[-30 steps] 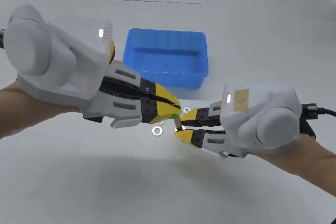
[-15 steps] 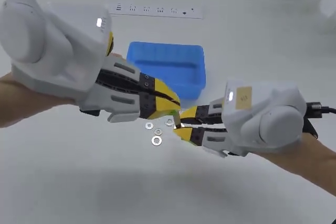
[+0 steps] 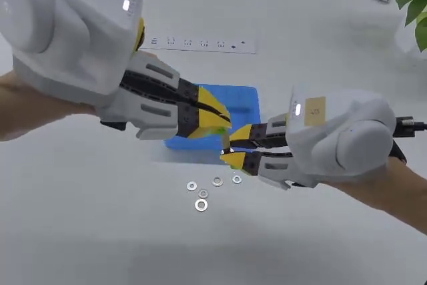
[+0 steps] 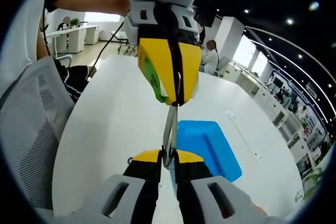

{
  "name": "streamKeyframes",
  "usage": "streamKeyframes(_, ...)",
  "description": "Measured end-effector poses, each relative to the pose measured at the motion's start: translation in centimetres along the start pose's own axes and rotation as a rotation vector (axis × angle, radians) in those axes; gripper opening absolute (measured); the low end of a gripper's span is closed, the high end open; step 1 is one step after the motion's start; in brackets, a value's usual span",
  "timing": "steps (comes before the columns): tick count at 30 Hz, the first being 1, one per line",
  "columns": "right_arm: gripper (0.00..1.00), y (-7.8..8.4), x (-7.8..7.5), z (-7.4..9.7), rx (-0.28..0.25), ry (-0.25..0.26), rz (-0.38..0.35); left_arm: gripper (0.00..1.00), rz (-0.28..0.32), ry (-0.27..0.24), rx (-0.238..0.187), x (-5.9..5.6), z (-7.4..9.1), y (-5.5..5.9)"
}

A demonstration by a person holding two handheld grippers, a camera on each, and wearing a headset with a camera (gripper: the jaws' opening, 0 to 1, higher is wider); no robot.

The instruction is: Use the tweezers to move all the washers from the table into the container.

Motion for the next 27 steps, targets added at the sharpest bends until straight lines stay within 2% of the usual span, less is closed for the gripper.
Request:
streamKeyframes(4,0.11,-0.3,-1.2,-0.2,-0.007,0.006,0.009,0.05,-0.015,-0.011,-0.007,1.1,0.4,-0.3)
streamKeyframes(6,0.11,-0.4,-1.7,-0.3,-0.01,0.009,0.011,0.05,-0.017,-0.015,-0.012,1.9,0.5,0.1)
streamKeyframes(10,0.11,-0.4,-2.9,-0.7,-0.016,0.022,0.016,0.05,-0.036,-0.017,-0.013,2.9,0.6,-0.2)
streamKeyframes(16,0.11,-0.2,-4.8,-1.5,-0.029,0.049,0.02,0.05,-0.063,-0.01,-0.009,4.8,0.6,0.1)
streamKeyframes(21,0.11,0.4,-6.0,-2.4,-0.024,0.051,0.018,0.05,-0.069,-0.008,-0.003,6.2,0.2,0.8)
streamKeyframes(27,0.11,1.7,-7.3,-3.9,-0.015,0.047,0.015,0.05,-0.044,-0.02,0.003,7.9,-0.3,2.4)
Point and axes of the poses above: the centre of the closed fingertips' face, and the gripper's own axes: z roughly backward along the fingers, x roughly to its left, y roughly out of its underside, the point moved 7 cm from there along z, roughly backward along the fingers, and after that the axes turned 6 degrees about -x, right-handed, at the moved point
